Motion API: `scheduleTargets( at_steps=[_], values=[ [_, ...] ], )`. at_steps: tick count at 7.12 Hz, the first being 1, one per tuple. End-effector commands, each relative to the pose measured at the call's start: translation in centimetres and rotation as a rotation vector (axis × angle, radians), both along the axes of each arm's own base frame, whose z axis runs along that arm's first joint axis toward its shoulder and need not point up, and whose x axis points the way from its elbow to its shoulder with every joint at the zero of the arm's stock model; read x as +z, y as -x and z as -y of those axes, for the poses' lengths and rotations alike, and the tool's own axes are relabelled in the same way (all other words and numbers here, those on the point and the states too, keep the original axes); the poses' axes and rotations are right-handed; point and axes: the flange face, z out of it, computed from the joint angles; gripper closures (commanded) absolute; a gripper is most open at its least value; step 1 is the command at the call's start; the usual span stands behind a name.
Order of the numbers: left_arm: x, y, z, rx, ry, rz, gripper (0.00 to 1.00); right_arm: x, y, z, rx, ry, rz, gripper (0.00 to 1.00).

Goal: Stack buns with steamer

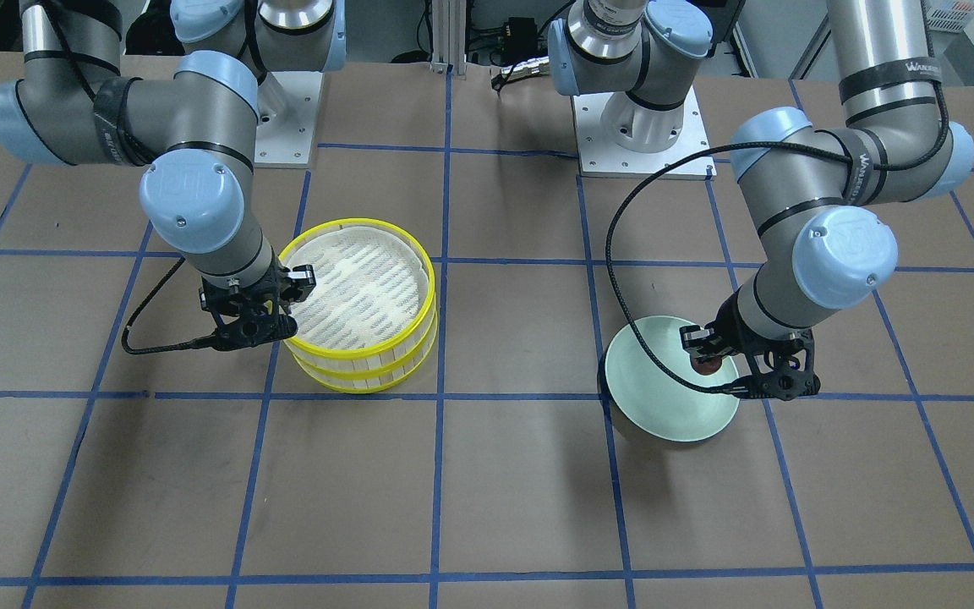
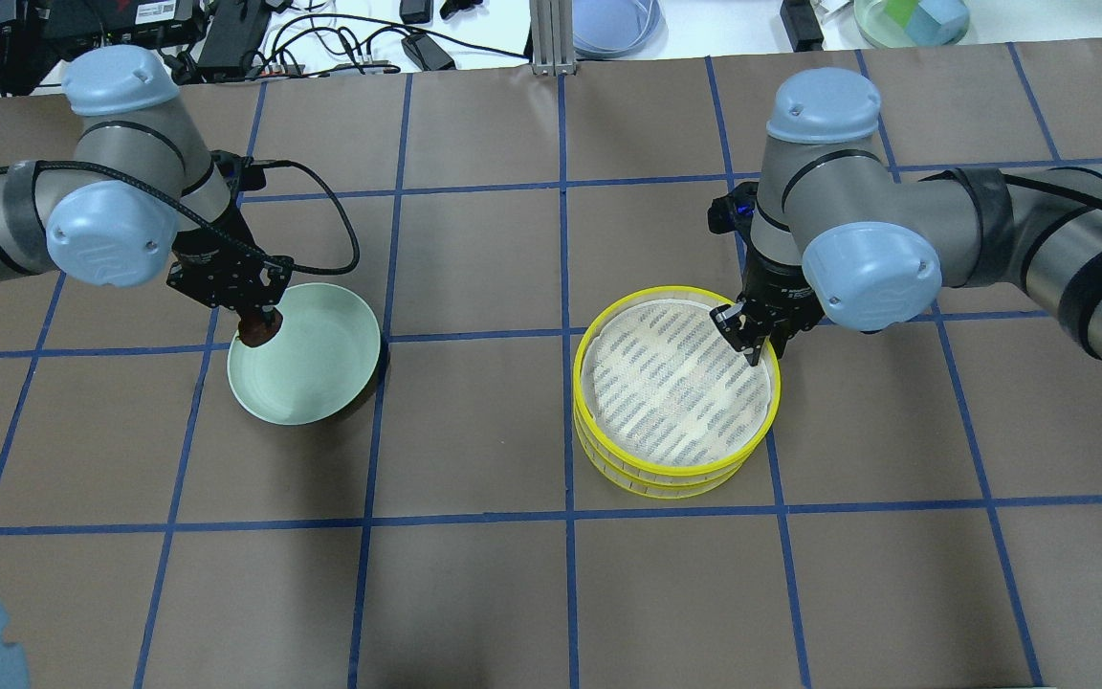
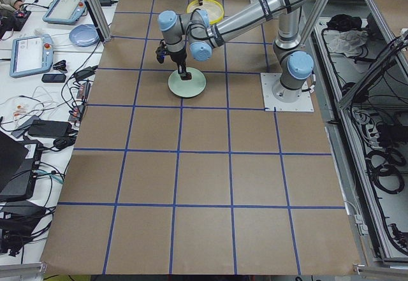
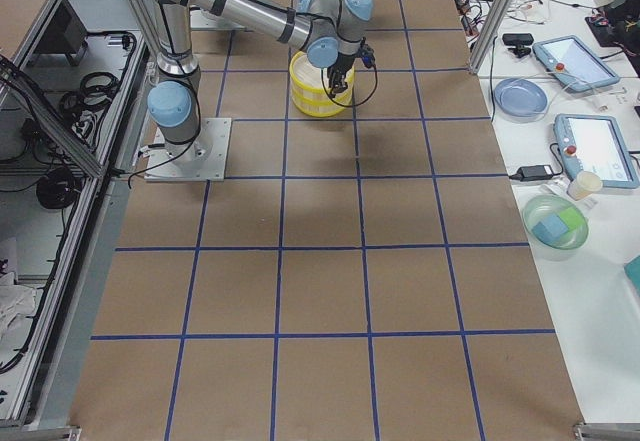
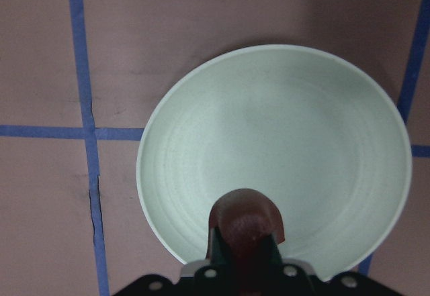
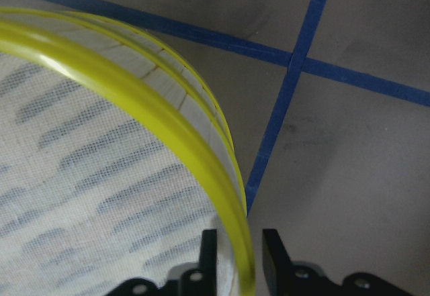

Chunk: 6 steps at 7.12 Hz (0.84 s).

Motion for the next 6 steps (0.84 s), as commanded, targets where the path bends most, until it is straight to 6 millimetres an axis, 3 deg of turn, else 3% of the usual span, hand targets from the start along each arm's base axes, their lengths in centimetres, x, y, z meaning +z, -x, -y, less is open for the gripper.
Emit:
scheduleTargets(
  at_steps=[1, 3, 4, 6],
  values=[
    [6.5, 3.1, -1.5, -0.003, 0.056, -0.027, 1.0, 2.3, -0.1, 0.7, -0.024, 0.05, 0.005, 0.08],
    [12.5, 7.9, -3.9, 0.053, 0.103, -0.053, 1.0, 9.6, -0.4, 0.6, -0.036, 0.112, 0.042, 0.02],
    [14.1, 12.5, -5.7, 0.08, 0.137, -0.04, 1.0, 14.6, -0.5, 0.6, -0.072, 0.135, 0.05, 0.01],
    [13.7, 21.8, -9.2, 0.135, 0.148, -0.034, 1.0, 23.4, -0.4, -1.4, -0.179, 0.172, 0.043, 0.01]
  ],
)
